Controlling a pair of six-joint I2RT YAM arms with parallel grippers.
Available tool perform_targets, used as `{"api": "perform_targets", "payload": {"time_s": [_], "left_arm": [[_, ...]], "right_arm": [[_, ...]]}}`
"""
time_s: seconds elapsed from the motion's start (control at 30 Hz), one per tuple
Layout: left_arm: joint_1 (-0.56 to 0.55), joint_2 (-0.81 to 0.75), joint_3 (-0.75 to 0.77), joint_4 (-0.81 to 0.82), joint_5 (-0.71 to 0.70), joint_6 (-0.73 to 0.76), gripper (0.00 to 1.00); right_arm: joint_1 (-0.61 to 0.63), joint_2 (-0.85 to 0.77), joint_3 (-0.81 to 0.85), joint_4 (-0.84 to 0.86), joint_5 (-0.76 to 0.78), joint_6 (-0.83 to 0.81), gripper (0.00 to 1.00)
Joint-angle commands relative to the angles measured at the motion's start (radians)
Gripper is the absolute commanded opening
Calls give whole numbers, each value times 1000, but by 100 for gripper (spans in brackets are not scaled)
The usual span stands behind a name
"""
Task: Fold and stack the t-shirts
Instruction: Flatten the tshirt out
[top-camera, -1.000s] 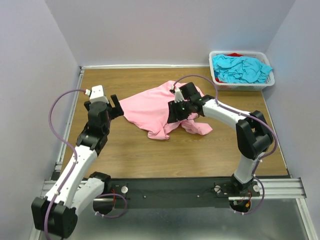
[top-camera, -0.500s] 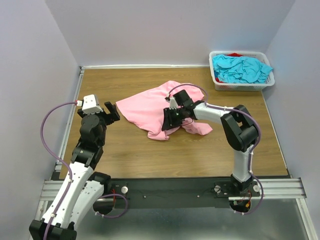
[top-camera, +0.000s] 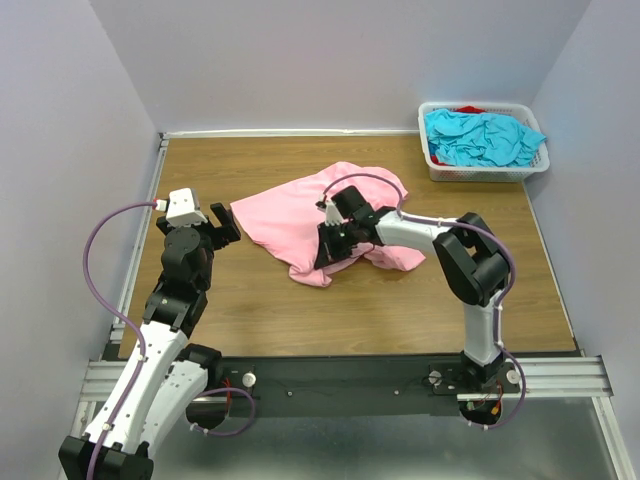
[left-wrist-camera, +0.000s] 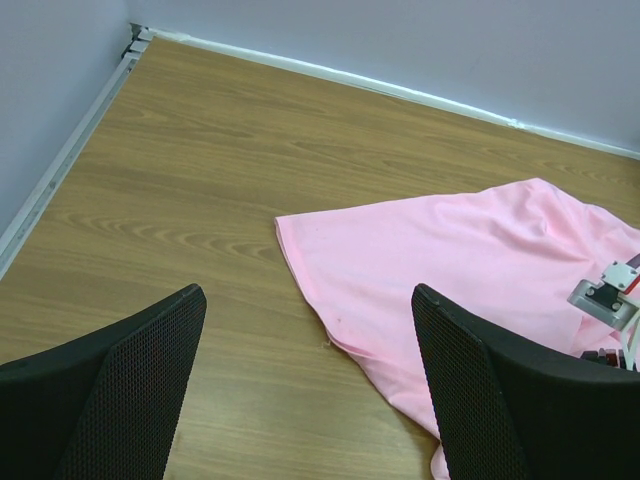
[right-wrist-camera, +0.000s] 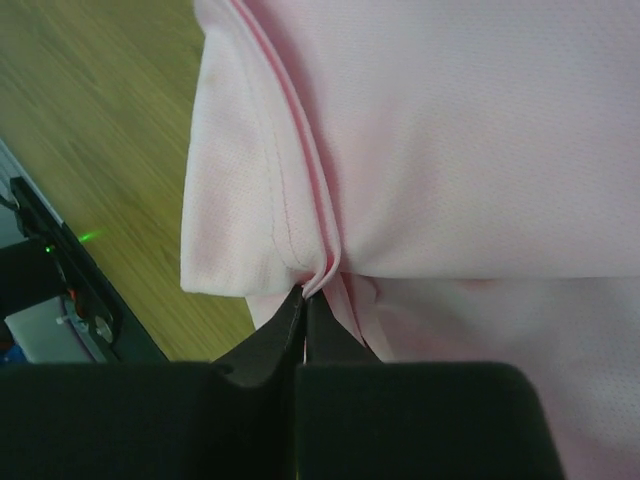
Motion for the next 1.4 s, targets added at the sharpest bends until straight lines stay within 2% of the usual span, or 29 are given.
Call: {"api": "perform_targets", "payload": {"time_s": [0.0,0.23,0.4,0.5,0.53,0.6,0.63,0.7,0.73,0.87,1.07,1.2,1.37], "left_arm": [[-5,-2,6,28,2,12,91],[-5,-9,8,19,-13,7,92],[-5,-24,8,9,-27,3,91],[-5,-44,6,10,-29,-5,91],[-5,-52,3,10,-30,-6,91],[-5,-55,3,13,-29,-6,91],[-5,-52,2,16,-25,-6,91],[-5,-47,2,16,-16,-10,91],[-4,-42,0,15,-13,-11,91],[-5,-32,0,5,-1,-23,92],[-5,43,16,-37,48,-52,91],[-5,154,29,-56,129,-69,91],[-5,286,60,-54,227,-88,89]], "right_arm": [[46,-6,71,13,-42,30,4],[162,95,265,13,-46,100,4],[228,231,422,11,-51,142,10],[259,267,465,8,-72,151,21],[271,278,476,5,-87,152,30],[282,273,470,0,-91,142,38],[282,250,448,-9,-69,128,43],[280,210,414,-33,-5,105,46],[282,156,381,-49,82,67,48],[260,34,286,-112,257,8,50],[136,-266,20,-141,544,-4,55],[-20,-456,-139,-145,592,5,56],[-178,-566,-289,-142,590,4,56]]}}
